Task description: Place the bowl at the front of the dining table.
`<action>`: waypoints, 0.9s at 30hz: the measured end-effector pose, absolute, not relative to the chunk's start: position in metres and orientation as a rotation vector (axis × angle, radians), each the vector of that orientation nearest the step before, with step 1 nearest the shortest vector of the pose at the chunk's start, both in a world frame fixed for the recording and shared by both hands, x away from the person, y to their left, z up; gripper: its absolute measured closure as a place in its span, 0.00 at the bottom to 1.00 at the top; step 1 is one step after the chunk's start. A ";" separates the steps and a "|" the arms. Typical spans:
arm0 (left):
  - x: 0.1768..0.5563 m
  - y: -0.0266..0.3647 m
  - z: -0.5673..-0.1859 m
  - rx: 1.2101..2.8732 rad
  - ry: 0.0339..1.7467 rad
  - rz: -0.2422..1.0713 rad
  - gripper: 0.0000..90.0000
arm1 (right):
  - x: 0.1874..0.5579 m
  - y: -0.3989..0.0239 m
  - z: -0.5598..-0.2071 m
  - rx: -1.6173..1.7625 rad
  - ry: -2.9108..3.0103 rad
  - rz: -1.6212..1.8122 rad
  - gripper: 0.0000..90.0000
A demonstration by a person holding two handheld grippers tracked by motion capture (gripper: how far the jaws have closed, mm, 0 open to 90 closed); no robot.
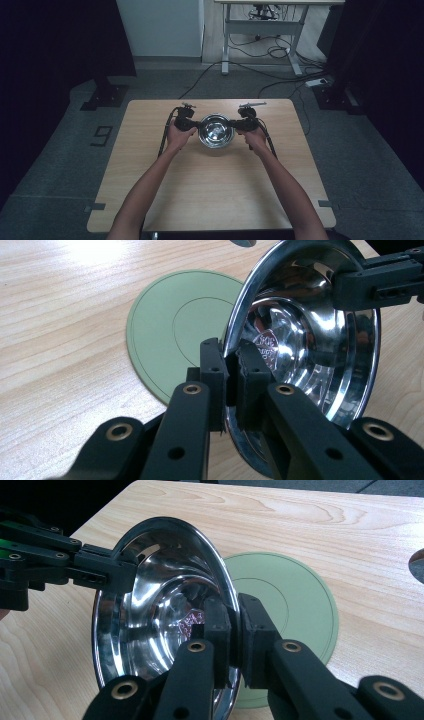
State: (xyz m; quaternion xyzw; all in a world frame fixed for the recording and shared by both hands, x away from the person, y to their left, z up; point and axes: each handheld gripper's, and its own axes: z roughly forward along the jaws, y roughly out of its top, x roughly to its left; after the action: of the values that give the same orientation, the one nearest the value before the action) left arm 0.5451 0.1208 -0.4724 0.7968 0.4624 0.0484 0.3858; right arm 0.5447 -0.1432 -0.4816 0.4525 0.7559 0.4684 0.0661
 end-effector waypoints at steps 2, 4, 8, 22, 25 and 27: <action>0.546 0.120 -0.473 2.032 1.177 0.122 0.94 | 0.545 -0.143 -0.482 1.368 2.277 1.413 0.94; 0.547 0.120 -0.473 2.037 1.177 0.124 0.94 | 0.546 -0.144 -0.483 1.369 2.276 1.413 0.94; 0.549 0.118 -0.472 2.037 1.179 0.126 0.94 | 0.548 -0.145 -0.485 1.375 2.267 1.419 0.94; 0.556 0.116 -0.474 2.027 1.201 0.130 0.94 | 0.556 -0.144 -0.486 1.380 2.258 1.395 0.93; 0.557 0.115 -0.474 2.026 1.203 0.136 0.94 | 0.557 -0.144 -0.485 1.383 2.259 1.392 0.93; 0.559 0.115 -0.474 2.027 1.208 0.137 0.94 | 0.559 -0.143 -0.485 1.389 2.256 1.385 0.93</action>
State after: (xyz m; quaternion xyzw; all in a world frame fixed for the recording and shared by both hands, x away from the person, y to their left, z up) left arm 0.5586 0.1151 -0.4743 0.7936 0.4729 0.0535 0.3791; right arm 0.5589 -0.1433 -0.4854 0.4632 0.7525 0.4619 0.0757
